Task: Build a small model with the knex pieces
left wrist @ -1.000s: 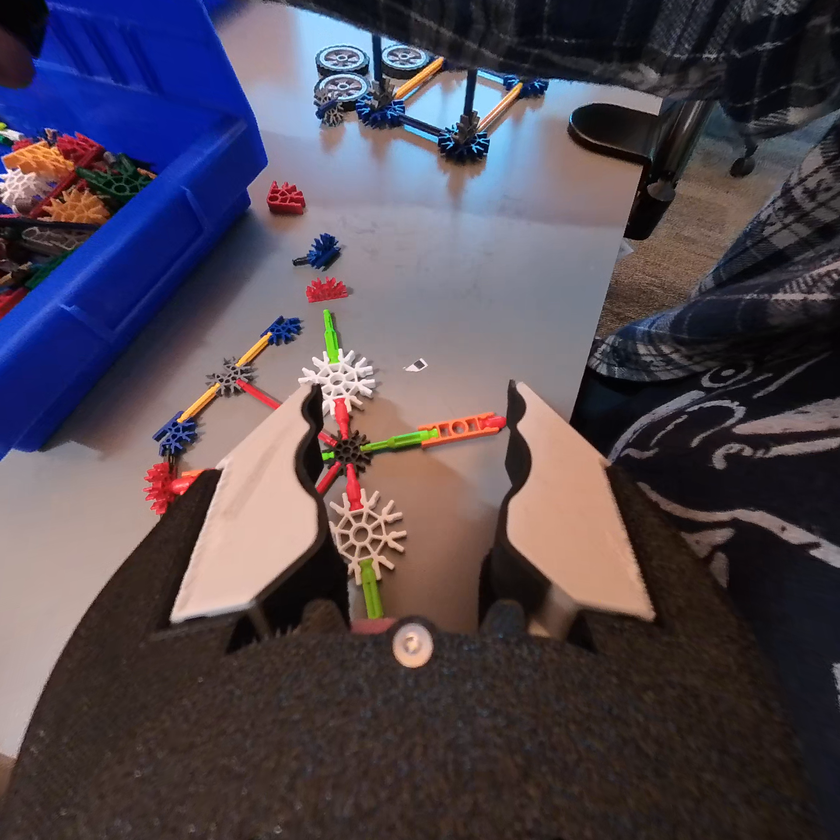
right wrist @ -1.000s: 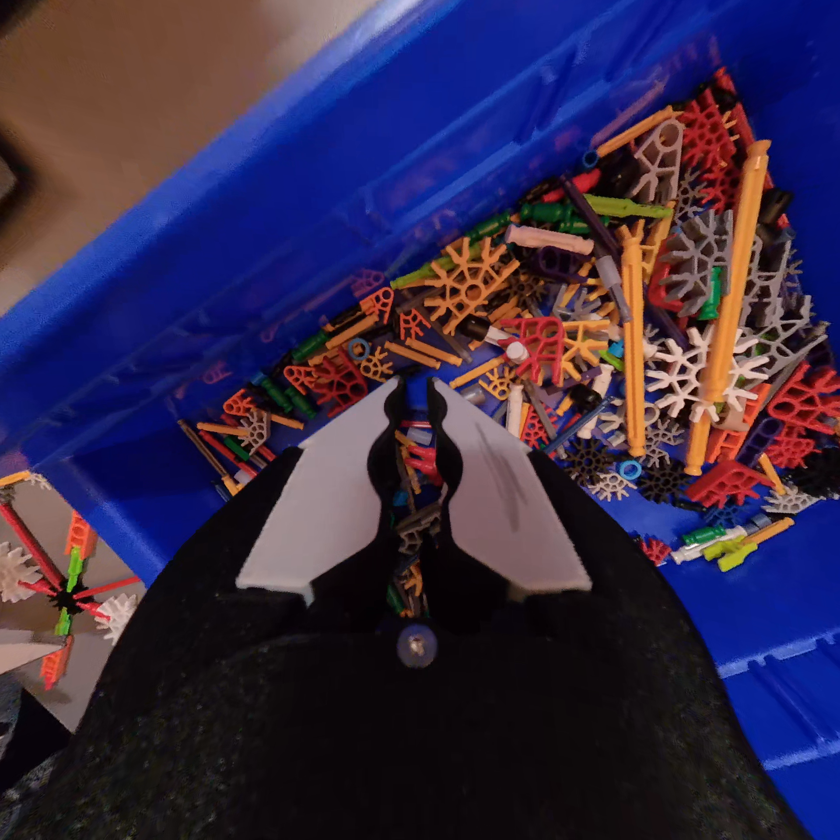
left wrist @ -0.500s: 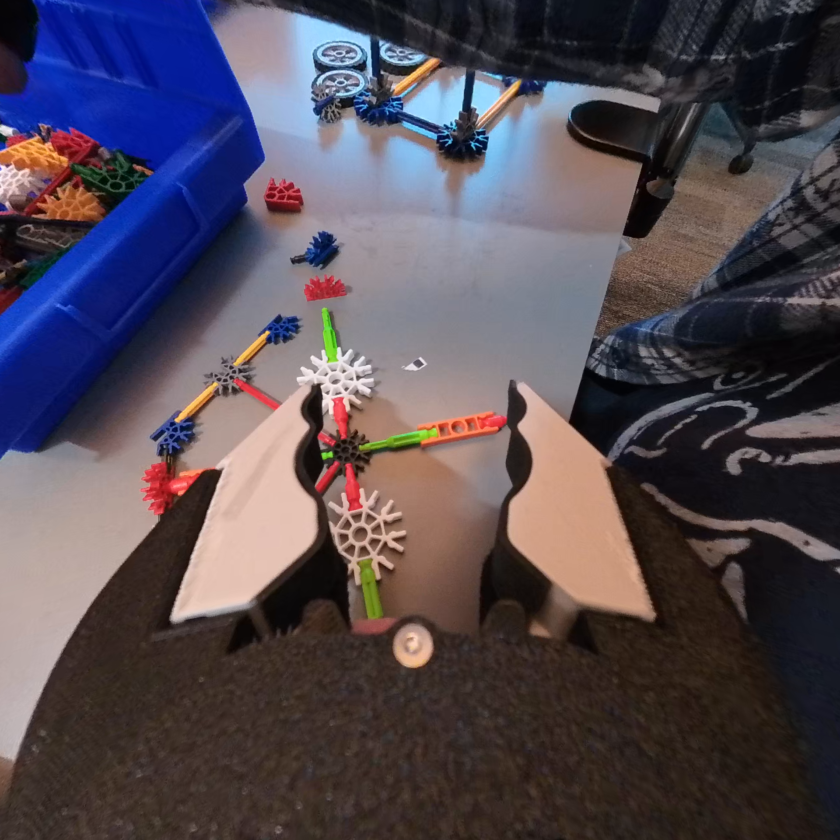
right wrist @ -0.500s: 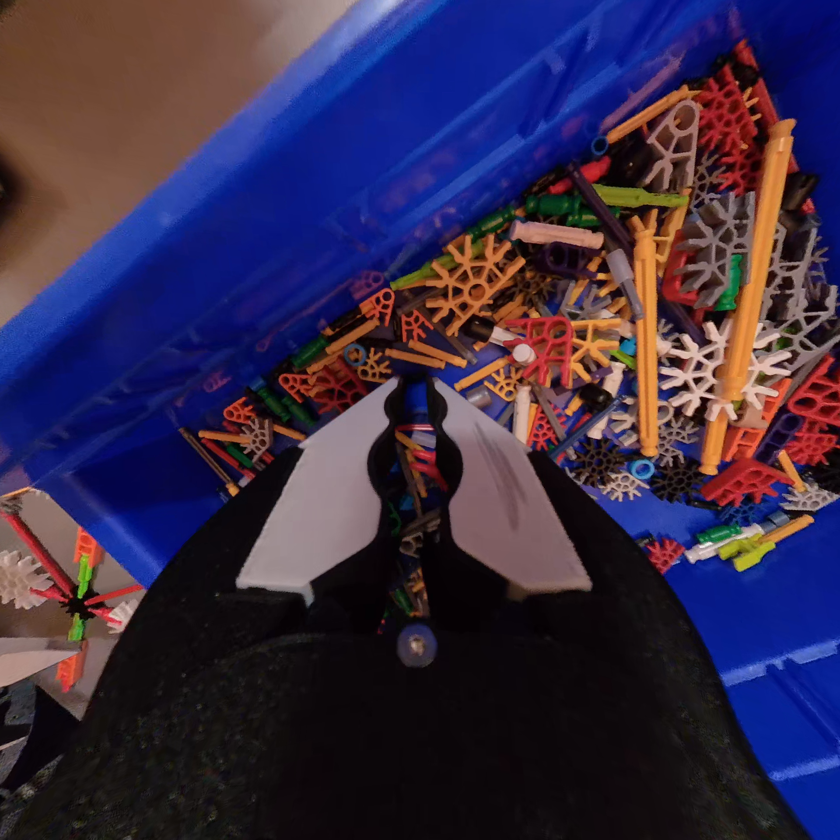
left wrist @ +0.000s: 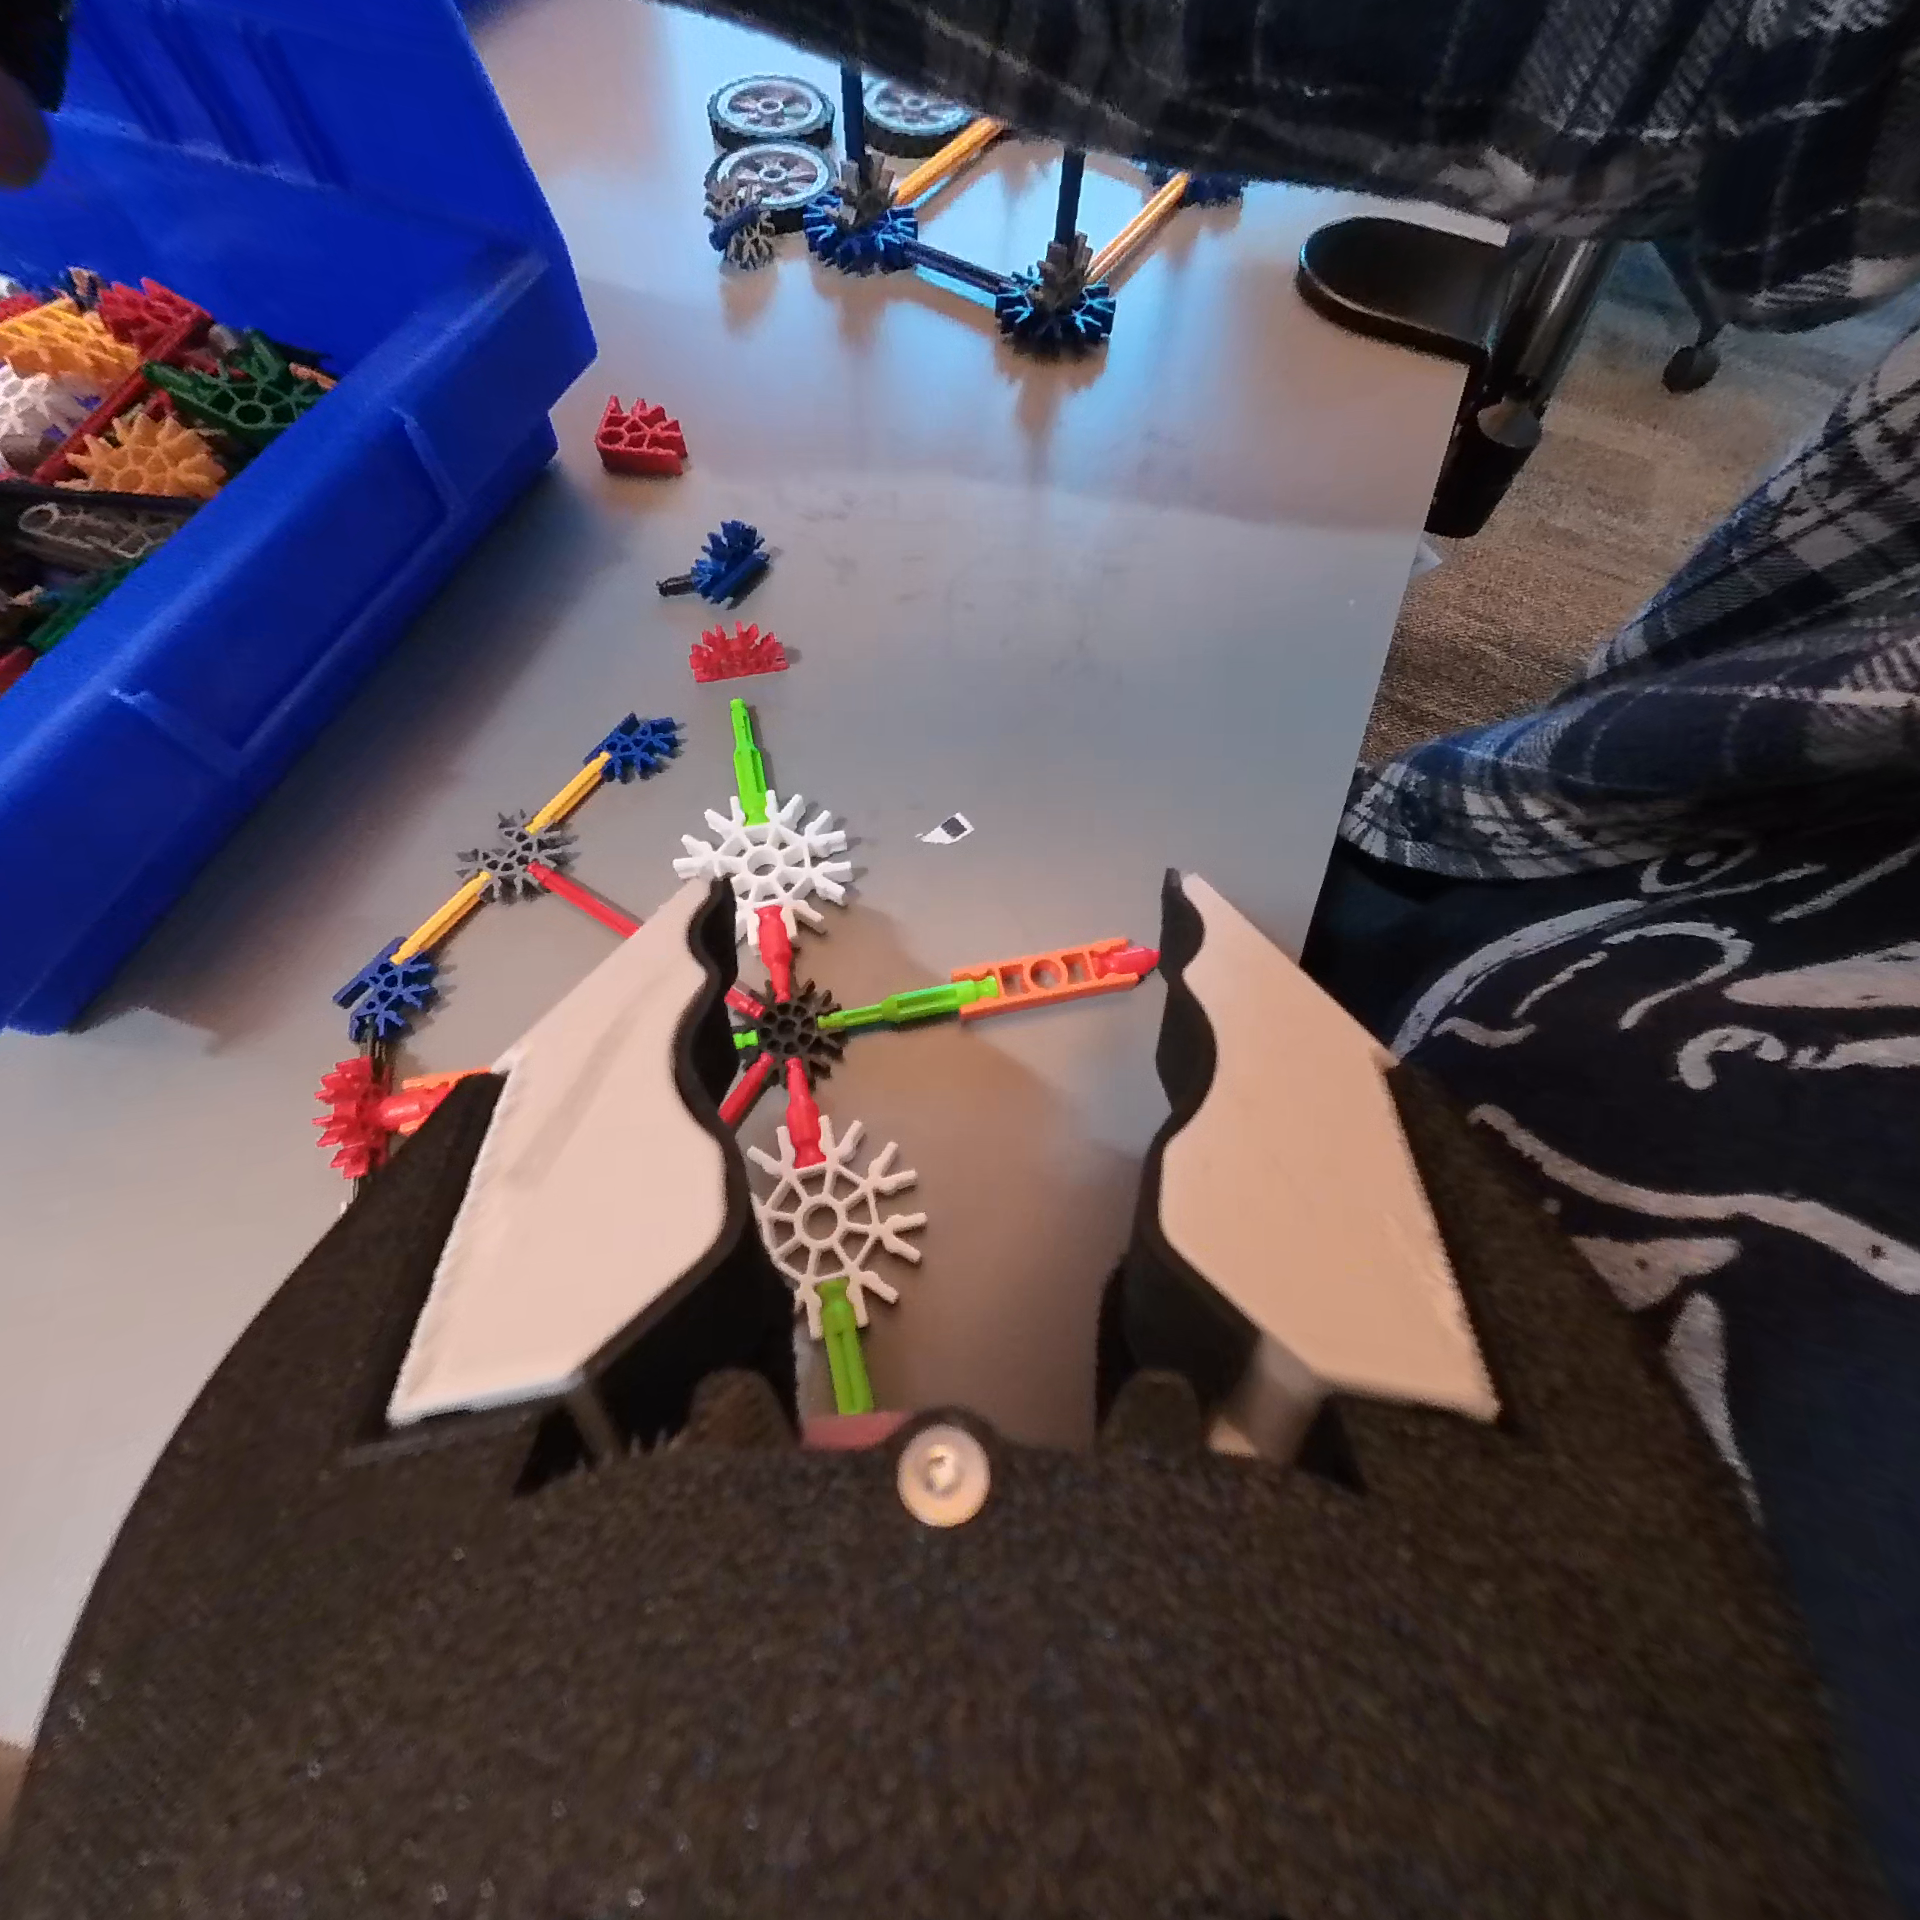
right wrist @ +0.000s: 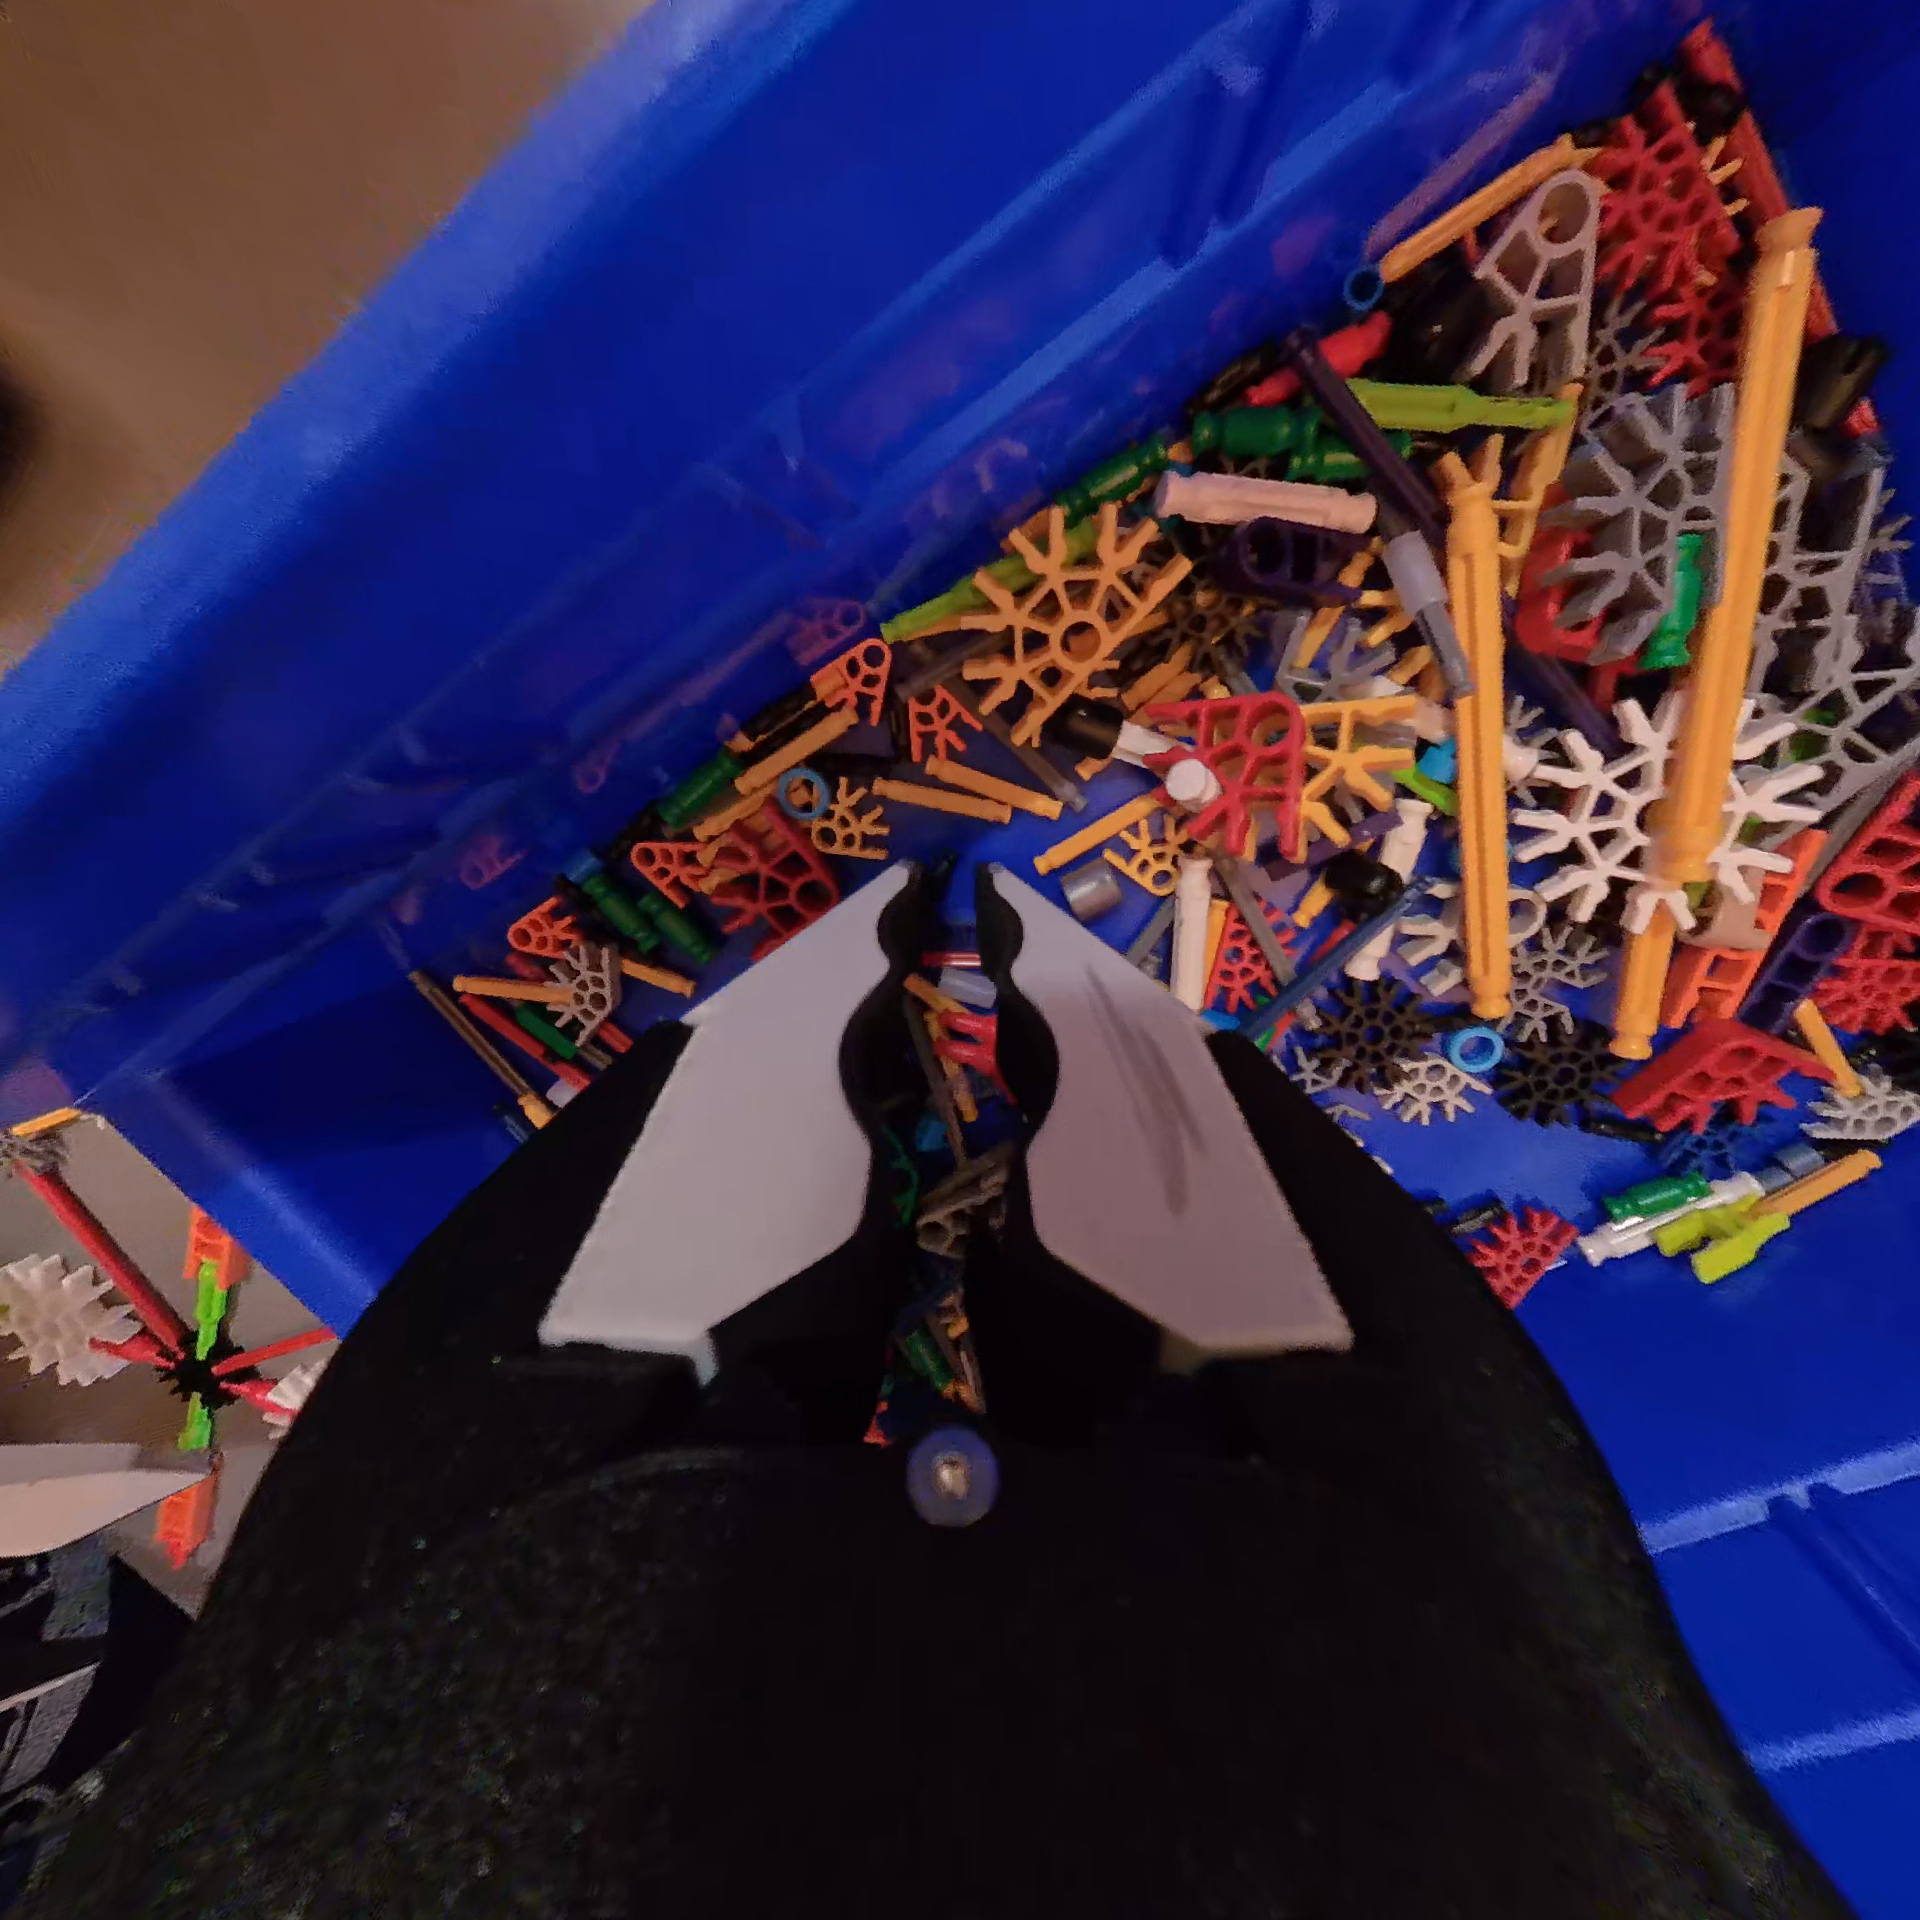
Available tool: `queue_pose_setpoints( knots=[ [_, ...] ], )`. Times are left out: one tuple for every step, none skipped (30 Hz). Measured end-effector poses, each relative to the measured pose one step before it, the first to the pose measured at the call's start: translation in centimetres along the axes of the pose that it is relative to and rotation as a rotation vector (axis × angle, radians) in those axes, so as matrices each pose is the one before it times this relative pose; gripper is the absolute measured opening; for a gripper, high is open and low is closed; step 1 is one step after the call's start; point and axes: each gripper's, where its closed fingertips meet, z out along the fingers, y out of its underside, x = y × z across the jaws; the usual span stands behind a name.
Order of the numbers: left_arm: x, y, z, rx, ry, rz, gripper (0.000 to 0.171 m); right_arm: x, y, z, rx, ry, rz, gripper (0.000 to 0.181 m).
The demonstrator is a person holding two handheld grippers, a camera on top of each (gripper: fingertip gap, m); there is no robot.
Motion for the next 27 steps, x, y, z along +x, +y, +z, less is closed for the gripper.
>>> queue_pose_setpoints(
  knots=[
    [-0.029, -0.001, -0.023, 0.00036, -0.0002, -0.0001, 0.081, 0.042, 0.022, -0.007, -0.0059, 0.0097, -0.0045, 0.008],
    [-0.036, 0.008, -0.017, 0.00018, 0.0001, 0.0000, 0.081, 0.036, 0.041, 0.004, -0.0076, 0.0116, -0.0075, 0.008],
    [-0.025, 0.008, -0.007, -0.00045, -0.0002, 0.0001, 0.081, 0.055, -0.007, 0.034, -0.0043, 0.0123, -0.0056, 0.006],
    [-0.028, 0.003, -0.020, -0.00035, -0.0001, 0.0003, 0.081, 0.032, -0.023, 0.038, -0.0004, 0.0080, -0.0028, 0.005],
    [-0.034, 0.006, -0.017, 0.00042, -0.0002, 0.0005, 0.081, 0.040, -0.009, 0.017, 0.0034, 0.0066, -0.0025, 0.004],
    [-0.021, -0.004, -0.017, 0.00032, -0.0002, 0.0005, 0.081, 0.083, -0.037, 0.020, 0.0080, 0.0111, -0.0078, 0.002],
    [-0.027, 0.003, -0.025, 0.00006, 0.0002, 0.0004, 0.081, 0.036, 0.010, 0.002, 0.0092, 0.0088, -0.0073, 0.001],
    [-0.015, 0.000, -0.010, 0.00061, 0.0002, 0.0004, 0.081, 0.017, 0.016, -0.029, 0.0106, 0.0031, -0.0036, 0.001],
    [-0.029, -0.001, -0.019, 0.00006, -0.0006, 0.0008, 0.081, 0.008, -0.014, -0.016, 0.0130, -0.0027, 0.0025, 0.000],
    [-0.039, 0.010, -0.004, -0.00082, -0.0014, 0.0014, 0.081, 0.009, -0.015, -0.029, 0.0130, -0.0051, 0.0067, 0.001],
    [-0.034, 0.010, -0.012, -0.00024, -0.0021, 0.0017, 0.081, 0.120, -0.063, -0.097, 0.0147, 0.0036, 0.0030, 0.001],
    [-0.027, 0.008, -0.007, -0.00030, -0.0024, 0.0018, 0.081, 0.124, -0.094, -0.235, 0.0149, 0.0073, 0.0044, 0.000],
    [-0.036, 0.020, -0.011, -0.00129, -0.0023, 0.0019, 0.081, -0.116, -0.178, -0.348, 0.0196, -0.0055, 0.0023, 0.000],
    [-0.019, 0.025, 0.000, -0.00133, -0.0018, 0.0023, 0.081, -0.349, -0.355, -0.495, 0.0310, -0.0183, 0.0018, 0.000],
    [-0.015, 0.012, -0.005, -0.00085, -0.0019, 0.0030, 0.081, -0.280, -0.348, -0.612, 0.0325, -0.0131, 0.0065, 0.000],
    [-0.021, 0.022, -0.002, -0.00092, -0.0027, 0.0035, 0.081, -0.229, -0.226, -0.658, 0.0264, -0.0096, 0.0056, 0.001],
    [-0.002, 0.028, -0.001, -0.00157, -0.0023, 0.0033, 0.081, -0.292, -0.223, -0.667, 0.0291, -0.0172, 0.0095, 0.000],
    [-0.020, 0.019, 0.010, -0.00150, -0.0030, 0.0036, 0.081, -0.288, -0.315, -0.710, 0.0371, -0.0215, 0.0157, 0.000],
    [-0.014, 0.034, 0.024, -0.00283, -0.0023, 0.0034, 0.081, -0.402, -0.313, -0.738, 0.0393, -0.0327, 0.0208, 0.000],
    [-0.020, 0.041, 0.018, -0.00321, -0.0017, 0.0024, 0.081, -0.490, -0.348, -0.759, 0.0421, -0.0406, 0.0252, 0.000],
    [-0.006, 0.029, 0.023, -0.00221, -0.0015, 0.0022, 0.081, -0.433, -0.335, -0.765, 0.0409, -0.0375, 0.0259, 0.000],
    [-0.026, 0.025, 0.006, -0.00187, -0.0019, 0.0021, 0.081, -0.457, -0.293, -0.748, 0.0384, -0.0392, 0.0255, 0.000],
    [-0.022, 0.019, 0.007, -0.00133, -0.0024, 0.0018, 0.081, -0.459, -0.212, -0.695, 0.0343, -0.0371, 0.0237, 0.000],
    [-0.026, 0.012, 0.011, -0.00084, -0.0026, 0.0021, 0.081, -0.349, -0.147, -0.639, 0.0301, -0.0249, 0.0185, 0.000],
    [-0.029, 0.016, 0.010, -0.00122, -0.0024, 0.0017, 0.081, -0.408, -0.071, -0.595, 0.0261, -0.0238, 0.0123, 0.000],
    [-0.032, 0.011, -0.002, -0.00108, -0.0027, 0.0009, 0.081, -0.488, -0.058, -0.575, 0.0254, -0.0220, 0.0076, 0.000],
    [-0.042, 0.010, 0.012, -0.00063, -0.0024, 0.0003, 0.081, -0.515, -0.003, -0.580, 0.0218, -0.0131, 0.0023, 0.000]
  ],
)
